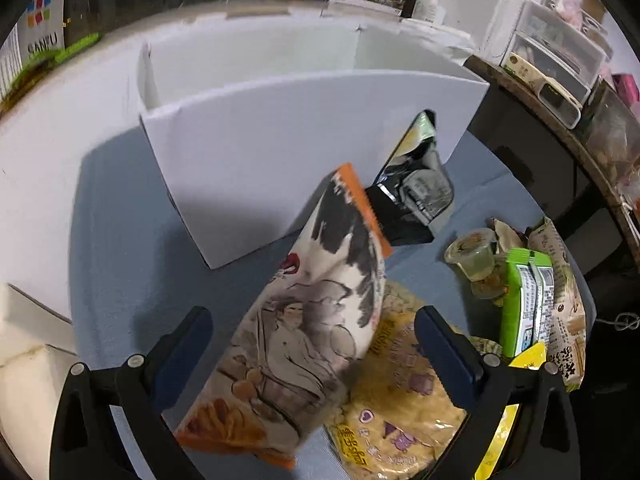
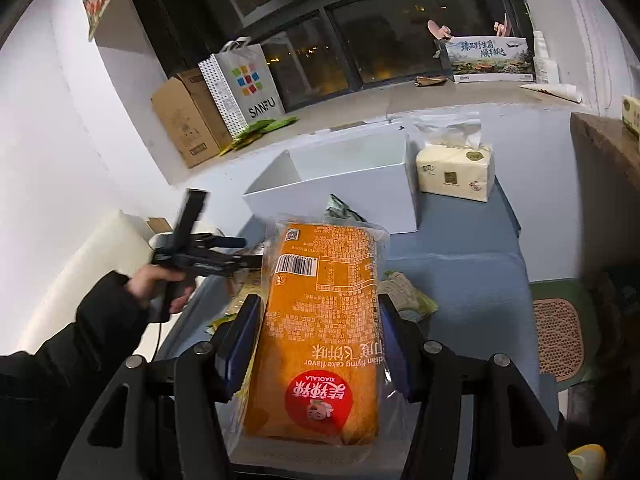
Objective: Organize snacks
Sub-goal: 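Grasp an orange bread pack with the right tool while the left tool grasps a printed chip bag, then drop the orange pack and printed bag into the white box with both tools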
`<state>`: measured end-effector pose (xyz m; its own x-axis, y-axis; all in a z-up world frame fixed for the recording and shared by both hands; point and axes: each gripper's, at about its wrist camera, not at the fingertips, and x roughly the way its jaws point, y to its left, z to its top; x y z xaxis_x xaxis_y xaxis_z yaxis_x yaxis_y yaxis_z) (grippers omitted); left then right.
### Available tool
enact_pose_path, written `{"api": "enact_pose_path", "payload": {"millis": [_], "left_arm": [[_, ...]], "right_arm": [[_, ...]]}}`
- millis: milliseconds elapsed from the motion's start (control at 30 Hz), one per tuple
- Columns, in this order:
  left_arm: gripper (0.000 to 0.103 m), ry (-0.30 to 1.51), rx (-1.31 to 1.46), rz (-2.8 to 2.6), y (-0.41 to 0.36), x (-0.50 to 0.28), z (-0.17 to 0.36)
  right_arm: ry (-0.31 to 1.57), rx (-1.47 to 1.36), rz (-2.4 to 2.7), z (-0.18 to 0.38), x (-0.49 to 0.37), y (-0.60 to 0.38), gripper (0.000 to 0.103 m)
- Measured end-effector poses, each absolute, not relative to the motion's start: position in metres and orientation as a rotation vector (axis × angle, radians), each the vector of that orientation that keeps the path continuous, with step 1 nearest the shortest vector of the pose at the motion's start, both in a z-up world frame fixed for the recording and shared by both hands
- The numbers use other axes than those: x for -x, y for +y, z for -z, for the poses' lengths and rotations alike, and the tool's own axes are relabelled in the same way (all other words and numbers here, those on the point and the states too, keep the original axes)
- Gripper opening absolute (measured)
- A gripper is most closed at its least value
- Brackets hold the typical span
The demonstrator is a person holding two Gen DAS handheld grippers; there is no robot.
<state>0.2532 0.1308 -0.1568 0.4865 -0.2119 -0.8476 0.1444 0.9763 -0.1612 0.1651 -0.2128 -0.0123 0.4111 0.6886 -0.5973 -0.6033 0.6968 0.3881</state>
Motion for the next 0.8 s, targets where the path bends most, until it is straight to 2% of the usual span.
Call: {"api": "enact_pose_path", "payload": {"millis": [33,67,133,167,200,433,633,800], "left_arm": [[0.094,1.046,0.097,0.227,0.134,-0.255,0.160],[0.077,1.055,0.111,0.228,0.137,-0.256,0.162],[0.064,1.053,0.139,0.229,0.140,-0.256,0.164],[0.047,1.039,0.136,0.233,0.141,-0.253,0.162],[0.043,1.024,0.140,0.230,0.142,-0.248,0.160],[0.039,0.808,0.102,0.156,0.136,-0.183,0.118],[0.039,0.563,0.250,0.116,0.136,-0.116,0.066],[0.039,0.450,0.378,0.094,0.136,-0.119,0.033]], "right_arm": [[0.804,-0.122,-0.821,0.012,-0.163,-0.213,0.061],[0.800,-0.121,-0.825,0.012,-0.162,-0.212,0.061],[0.793,-0.113,-0.826,0.012,-0.161,-0.210,0.061],[0.793,-0.113,-0.826,0.014,-0.162,-0.210,0.061],[0.794,-0.117,-0.827,0.015,-0.163,-0.209,0.061],[0.794,-0.108,-0.853,0.016,-0.158,-0.202,0.061],[0.759,-0.107,-0.834,0.016,-0.162,-0.195,0.061],[0.737,-0.114,-0.804,0.014,-0.189,-0.174,0.061]]}}
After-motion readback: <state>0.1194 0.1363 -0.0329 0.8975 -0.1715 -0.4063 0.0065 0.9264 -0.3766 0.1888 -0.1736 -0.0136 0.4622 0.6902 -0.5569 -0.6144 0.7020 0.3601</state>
